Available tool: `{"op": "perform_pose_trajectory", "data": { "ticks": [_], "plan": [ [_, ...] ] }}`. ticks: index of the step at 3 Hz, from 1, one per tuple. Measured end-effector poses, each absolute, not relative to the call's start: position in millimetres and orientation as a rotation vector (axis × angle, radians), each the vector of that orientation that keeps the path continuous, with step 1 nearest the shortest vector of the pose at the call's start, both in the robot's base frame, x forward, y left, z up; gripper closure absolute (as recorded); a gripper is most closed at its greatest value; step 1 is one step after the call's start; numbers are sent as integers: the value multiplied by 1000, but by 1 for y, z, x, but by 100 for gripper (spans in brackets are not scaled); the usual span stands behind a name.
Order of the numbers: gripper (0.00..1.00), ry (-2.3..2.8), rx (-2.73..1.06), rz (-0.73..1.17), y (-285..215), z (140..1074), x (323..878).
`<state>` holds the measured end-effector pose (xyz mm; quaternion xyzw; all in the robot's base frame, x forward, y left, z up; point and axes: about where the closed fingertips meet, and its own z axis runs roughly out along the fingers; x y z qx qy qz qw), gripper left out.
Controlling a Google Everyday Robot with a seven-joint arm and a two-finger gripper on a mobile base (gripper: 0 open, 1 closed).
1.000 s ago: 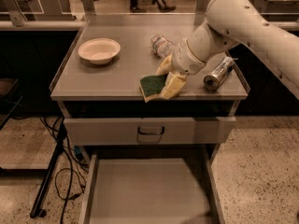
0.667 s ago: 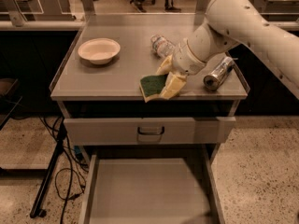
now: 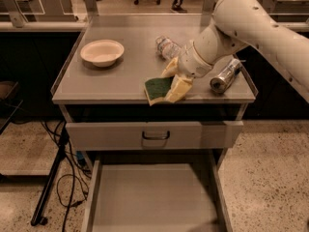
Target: Pick sponge from middle drawer and place on counter
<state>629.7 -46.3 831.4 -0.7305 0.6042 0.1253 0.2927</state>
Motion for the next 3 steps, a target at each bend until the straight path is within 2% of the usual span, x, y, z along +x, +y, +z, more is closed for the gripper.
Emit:
{"op": "perform_pose_trajectory", "data": {
  "ticks": [2, 3],
  "plan": [
    [0, 1694, -1968, 283, -61, 859, 634],
    [0, 1694, -1968, 283, -61, 859, 634]
  ]
}}
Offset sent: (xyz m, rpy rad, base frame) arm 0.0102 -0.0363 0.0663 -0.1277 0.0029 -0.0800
